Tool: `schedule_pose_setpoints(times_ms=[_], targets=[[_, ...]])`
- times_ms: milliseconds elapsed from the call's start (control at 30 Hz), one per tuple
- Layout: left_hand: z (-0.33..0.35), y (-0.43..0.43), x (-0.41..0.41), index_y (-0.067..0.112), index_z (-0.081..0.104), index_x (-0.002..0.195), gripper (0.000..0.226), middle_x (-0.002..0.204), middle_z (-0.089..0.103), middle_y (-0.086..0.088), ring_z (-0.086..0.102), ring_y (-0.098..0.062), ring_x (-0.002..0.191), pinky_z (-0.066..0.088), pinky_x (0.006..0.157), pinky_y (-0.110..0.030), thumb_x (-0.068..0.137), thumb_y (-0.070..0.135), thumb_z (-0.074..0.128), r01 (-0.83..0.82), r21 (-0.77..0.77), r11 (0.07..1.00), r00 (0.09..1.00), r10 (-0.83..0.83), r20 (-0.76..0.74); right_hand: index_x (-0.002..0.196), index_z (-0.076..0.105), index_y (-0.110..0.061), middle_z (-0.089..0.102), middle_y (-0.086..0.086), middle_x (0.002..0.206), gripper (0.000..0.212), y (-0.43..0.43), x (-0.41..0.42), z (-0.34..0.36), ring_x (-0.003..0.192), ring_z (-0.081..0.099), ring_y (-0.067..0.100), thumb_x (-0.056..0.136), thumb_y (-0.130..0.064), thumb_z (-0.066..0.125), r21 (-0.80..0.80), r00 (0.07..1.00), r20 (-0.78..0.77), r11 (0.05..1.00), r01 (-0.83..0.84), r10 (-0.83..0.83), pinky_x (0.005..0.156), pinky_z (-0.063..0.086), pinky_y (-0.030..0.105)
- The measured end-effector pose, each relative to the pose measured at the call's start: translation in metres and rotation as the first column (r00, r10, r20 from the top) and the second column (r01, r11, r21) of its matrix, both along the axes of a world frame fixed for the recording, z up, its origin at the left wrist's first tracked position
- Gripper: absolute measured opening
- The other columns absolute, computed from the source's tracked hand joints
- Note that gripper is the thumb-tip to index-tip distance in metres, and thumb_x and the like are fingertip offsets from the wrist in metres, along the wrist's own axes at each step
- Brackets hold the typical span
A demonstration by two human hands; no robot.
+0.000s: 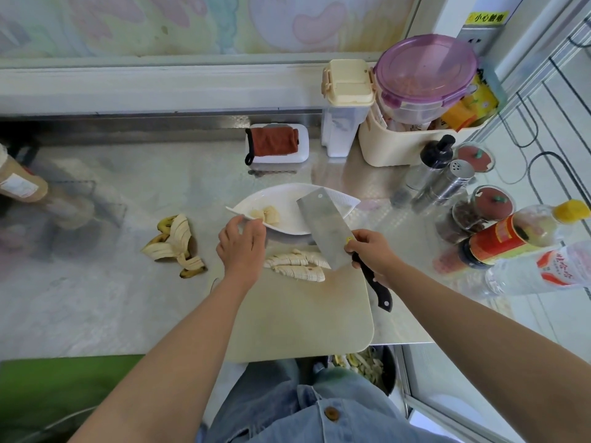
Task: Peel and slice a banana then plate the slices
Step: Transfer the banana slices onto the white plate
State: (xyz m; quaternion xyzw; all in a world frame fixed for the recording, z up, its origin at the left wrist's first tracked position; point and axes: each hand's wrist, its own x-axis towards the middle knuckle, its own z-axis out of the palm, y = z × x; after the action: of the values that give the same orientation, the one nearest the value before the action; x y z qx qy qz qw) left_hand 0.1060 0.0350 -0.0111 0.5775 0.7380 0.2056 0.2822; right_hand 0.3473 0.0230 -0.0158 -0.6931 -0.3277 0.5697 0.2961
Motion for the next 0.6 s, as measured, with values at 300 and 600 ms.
schedule_pose_setpoints(times_ms=[300,600], targets=[[-0.007,0.006,-0.013,0.028,0.051,0.133,0.037,0.148,0.026,-0.005,0.022,-0.026,0.135,0.021,0.109,-0.041,0.097,0.029,0.045,0.166,0.006,0.986,0.967,-0.161,-0.197,0.102,0.063,0.000,0.055,0.015,0.081,0.021,0.020,-0.035,-0.006,0.048,0.038,0.017,0.084,0.003,0.051,0.022,0.997,-0.024,0.997,-0.079,0.080,0.051,0.035,0.029],[-0.019,0.013,-0.014,0.019,0.039,0.141,0.048,0.150,0.022,-0.009,0.022,-0.029,0.135,0.023,0.109,-0.042,0.096,0.031,0.050,0.265,-0.018,0.964,0.905,-0.255,-0.340,0.096,0.061,0.004,0.049,0.011,0.072,0.020,0.019,-0.014,-0.012,0.061,0.038,0.021,0.081,0.003,0.048,-0.033,0.991,0.104,0.996,-0.084,0.087,0.049,0.031,0.028]])
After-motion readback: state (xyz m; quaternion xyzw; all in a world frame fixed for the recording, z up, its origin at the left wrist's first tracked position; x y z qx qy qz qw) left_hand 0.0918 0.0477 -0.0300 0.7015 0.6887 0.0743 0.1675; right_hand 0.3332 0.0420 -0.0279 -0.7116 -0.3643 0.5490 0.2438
